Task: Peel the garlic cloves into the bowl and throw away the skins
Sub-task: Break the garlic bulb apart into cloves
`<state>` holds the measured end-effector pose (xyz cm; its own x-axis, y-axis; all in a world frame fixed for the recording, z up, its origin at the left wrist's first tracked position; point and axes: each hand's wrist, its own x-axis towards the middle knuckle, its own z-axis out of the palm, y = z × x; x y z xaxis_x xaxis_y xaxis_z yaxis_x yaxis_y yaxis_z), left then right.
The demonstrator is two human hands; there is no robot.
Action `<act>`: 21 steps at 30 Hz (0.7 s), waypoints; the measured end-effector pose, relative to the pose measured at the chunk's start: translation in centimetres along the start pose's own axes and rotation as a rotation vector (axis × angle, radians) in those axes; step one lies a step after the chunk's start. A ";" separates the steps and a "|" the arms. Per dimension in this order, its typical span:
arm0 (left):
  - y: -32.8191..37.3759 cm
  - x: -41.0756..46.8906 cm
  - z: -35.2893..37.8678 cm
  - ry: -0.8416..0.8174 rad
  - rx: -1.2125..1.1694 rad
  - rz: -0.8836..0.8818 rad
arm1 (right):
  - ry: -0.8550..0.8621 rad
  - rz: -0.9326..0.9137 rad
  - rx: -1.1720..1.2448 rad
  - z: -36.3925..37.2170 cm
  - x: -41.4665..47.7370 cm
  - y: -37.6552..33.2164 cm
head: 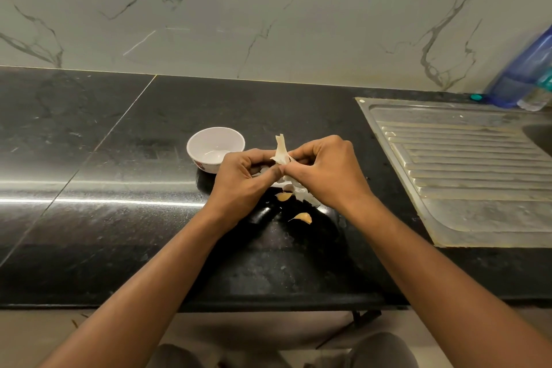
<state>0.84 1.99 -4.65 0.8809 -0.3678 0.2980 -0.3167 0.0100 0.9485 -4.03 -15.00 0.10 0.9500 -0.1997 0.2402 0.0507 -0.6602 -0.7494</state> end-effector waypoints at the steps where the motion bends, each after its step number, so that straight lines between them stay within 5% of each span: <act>1: 0.0 0.0 0.0 0.001 0.000 0.002 | 0.009 -0.001 0.006 0.1 -0.1 0.0; 21: 0.8 -0.5 0.3 0.001 -0.033 0.043 | 0.005 0.055 0.031 -0.7 0.5 -0.4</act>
<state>0.09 1.91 -4.09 0.8669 -0.3654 0.3390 -0.3429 0.0564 0.9377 -3.79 -15.39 0.95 0.9499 -0.2389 0.2016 0.0084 -0.6251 -0.7805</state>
